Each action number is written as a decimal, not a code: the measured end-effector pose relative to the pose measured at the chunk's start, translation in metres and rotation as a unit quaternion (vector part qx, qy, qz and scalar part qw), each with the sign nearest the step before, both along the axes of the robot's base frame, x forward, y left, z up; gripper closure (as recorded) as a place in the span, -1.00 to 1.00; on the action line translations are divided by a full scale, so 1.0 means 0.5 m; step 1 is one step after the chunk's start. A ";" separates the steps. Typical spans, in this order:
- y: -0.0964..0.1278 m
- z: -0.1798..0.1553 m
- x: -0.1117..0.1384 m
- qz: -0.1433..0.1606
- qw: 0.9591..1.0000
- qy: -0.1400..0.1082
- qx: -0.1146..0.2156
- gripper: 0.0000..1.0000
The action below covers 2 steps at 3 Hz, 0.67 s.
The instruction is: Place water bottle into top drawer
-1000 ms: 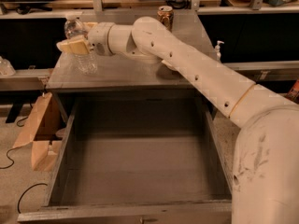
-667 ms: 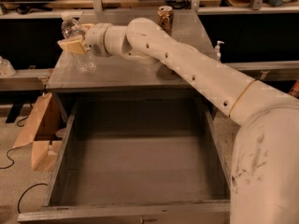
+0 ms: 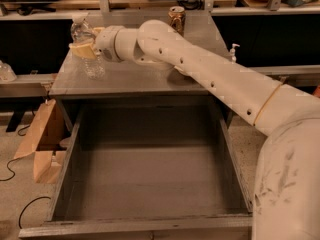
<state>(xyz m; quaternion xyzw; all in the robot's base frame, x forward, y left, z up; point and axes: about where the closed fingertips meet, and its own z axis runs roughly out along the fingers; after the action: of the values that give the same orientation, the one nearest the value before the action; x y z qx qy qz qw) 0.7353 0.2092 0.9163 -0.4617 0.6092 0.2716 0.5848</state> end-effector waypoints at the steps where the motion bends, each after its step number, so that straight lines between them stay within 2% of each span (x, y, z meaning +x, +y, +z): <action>1: 0.000 0.006 0.000 0.000 1.000 0.000 0.000 1.00; 2: 0.000 0.006 0.000 0.000 1.000 0.000 0.000 1.00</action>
Offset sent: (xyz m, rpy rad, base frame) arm -0.2234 -0.1419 0.0571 -0.0389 -0.1059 0.0759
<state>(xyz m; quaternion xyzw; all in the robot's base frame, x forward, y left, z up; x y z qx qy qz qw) 0.7353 0.2092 0.9195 -0.4617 0.6092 0.2716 0.5848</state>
